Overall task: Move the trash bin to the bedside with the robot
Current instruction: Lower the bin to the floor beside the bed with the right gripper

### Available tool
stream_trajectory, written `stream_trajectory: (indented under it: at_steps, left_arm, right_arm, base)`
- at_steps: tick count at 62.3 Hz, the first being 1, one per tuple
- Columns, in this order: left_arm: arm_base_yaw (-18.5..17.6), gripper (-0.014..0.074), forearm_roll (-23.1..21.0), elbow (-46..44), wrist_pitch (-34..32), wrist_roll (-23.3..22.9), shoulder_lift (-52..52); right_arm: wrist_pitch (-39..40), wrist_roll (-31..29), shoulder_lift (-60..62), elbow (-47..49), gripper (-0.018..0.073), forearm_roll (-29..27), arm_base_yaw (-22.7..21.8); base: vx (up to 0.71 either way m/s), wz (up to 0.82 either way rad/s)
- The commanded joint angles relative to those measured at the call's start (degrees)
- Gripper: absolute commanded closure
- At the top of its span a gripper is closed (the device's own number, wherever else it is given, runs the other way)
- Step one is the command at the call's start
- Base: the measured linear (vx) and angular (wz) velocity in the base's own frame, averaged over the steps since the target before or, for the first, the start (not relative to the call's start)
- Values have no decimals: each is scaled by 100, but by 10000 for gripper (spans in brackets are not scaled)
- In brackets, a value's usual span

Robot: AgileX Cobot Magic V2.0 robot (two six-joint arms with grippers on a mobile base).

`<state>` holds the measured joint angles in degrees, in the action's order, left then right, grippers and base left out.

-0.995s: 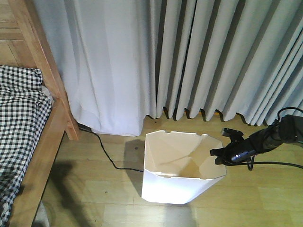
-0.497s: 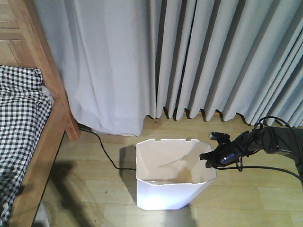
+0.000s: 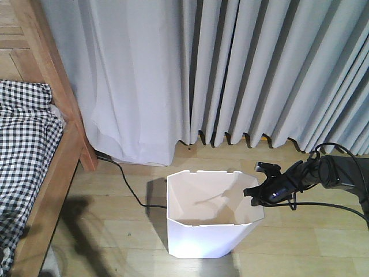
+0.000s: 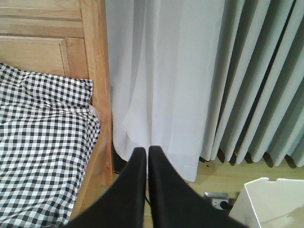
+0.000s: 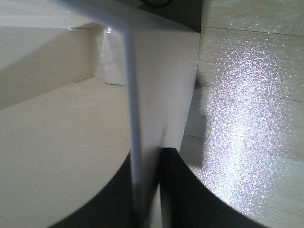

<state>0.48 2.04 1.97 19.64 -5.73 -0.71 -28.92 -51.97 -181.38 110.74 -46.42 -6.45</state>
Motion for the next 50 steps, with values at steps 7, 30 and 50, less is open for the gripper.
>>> stream_trajectory:
  at_steps: [7,30,50]
  left_arm:
    - [-9,603,-13,19,-402,-25,32]
    - [-9,603,-13,19,-402,-25,32]
    - [-9,603,-13,19,-402,-25,32]
  right_arm:
    - [-381,-41,454,149,432,-281,-8]
    - [-363,-41,454,149,245,-247,-8]
    - [-434,52,512,149,132,-126,-8]
  base:
    - [0,0]
    - [0,0]
    - [0,0]
